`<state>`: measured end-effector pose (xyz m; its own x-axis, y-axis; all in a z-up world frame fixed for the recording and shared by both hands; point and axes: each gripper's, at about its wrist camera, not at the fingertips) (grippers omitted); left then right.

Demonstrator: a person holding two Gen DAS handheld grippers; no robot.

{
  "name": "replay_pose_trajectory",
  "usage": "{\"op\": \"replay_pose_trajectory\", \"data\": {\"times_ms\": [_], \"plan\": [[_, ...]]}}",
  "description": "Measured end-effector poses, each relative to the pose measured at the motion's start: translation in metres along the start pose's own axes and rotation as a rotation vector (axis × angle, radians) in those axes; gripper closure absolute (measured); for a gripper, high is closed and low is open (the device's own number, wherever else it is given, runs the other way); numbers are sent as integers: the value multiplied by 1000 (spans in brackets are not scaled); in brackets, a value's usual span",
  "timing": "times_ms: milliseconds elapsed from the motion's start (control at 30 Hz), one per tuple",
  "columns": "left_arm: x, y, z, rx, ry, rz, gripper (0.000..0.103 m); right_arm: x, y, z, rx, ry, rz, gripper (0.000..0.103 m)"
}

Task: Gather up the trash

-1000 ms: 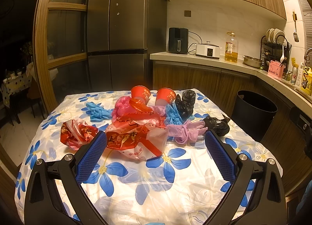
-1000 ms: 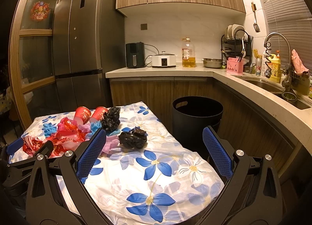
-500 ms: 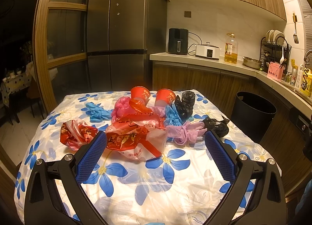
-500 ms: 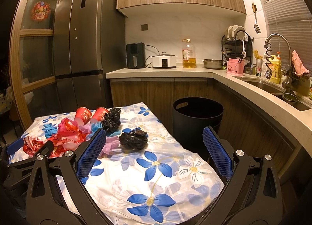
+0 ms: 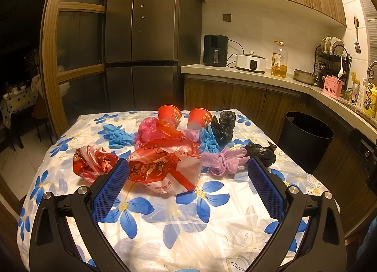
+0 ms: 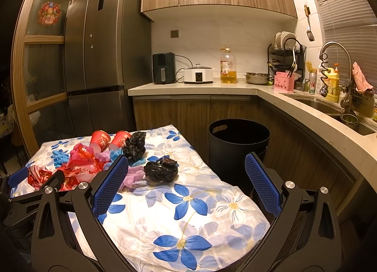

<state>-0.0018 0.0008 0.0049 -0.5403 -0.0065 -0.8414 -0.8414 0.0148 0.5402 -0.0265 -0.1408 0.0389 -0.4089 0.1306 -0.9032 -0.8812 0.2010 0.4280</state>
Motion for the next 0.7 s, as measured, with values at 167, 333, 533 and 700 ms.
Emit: {"op": "replay_pose_trajectory", "data": {"times_ms": [167,333,533,700], "plan": [[0,0,1,0,1,1,6,0,0,0,0,1,0,5],[0,0,1,0,0,1,6,1,0,-1,1,0,-2,5],[-1,0,1,0,2,1,6,1,0,-1,-1,-2,-2,5],[-1,0,0,0,2,2,6,1,0,-1,1,-1,-3,5]]}}
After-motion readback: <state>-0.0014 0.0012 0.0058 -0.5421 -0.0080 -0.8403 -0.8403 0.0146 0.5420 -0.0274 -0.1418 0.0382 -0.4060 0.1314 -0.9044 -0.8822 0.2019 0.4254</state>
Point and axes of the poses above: each gripper's, at about its wrist camera, not at the fingertips, and y roughly against the way its jaws point, z to its left, x to its underside, and after that the axes turned 8 degrees about z, right-handed
